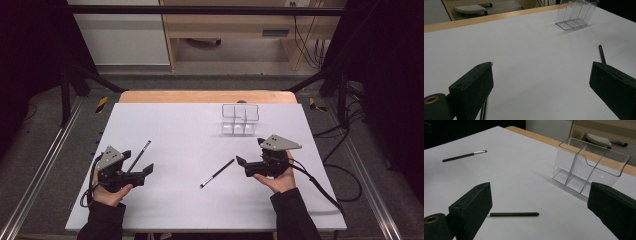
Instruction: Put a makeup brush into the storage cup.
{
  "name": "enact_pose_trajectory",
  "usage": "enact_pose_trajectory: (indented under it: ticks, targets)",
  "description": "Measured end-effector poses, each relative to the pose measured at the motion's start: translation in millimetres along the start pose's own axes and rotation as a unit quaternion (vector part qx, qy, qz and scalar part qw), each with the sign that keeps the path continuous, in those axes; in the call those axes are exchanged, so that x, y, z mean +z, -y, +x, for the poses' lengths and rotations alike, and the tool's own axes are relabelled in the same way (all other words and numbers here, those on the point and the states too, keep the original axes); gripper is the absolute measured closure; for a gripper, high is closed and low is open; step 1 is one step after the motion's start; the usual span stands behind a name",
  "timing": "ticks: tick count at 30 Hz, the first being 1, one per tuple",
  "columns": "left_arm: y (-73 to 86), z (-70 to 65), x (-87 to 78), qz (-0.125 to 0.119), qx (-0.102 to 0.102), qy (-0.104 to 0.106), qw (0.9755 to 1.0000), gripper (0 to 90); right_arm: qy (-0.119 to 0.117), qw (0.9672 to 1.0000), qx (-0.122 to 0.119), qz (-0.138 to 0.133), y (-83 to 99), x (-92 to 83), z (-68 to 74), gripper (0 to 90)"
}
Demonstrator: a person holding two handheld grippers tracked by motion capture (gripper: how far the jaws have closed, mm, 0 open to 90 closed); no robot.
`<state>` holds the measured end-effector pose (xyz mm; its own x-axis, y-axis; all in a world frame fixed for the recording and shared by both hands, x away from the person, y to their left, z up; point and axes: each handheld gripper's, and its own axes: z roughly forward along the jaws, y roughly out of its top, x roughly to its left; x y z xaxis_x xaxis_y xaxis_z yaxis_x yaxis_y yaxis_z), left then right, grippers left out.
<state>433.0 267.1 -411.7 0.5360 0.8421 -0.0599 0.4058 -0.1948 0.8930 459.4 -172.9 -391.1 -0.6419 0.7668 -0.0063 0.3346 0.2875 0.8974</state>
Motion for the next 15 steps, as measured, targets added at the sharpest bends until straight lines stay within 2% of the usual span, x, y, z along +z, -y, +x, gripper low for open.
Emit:
enact_pose_trajectory:
  ticks: [15]
  targets:
    - [2.6,0.2,1.2,0.006,0.002,0.001,1.0000,4.4,-0.017,0.9995,-0.012,0.023,-1.7,23.7,9.5,6.5]
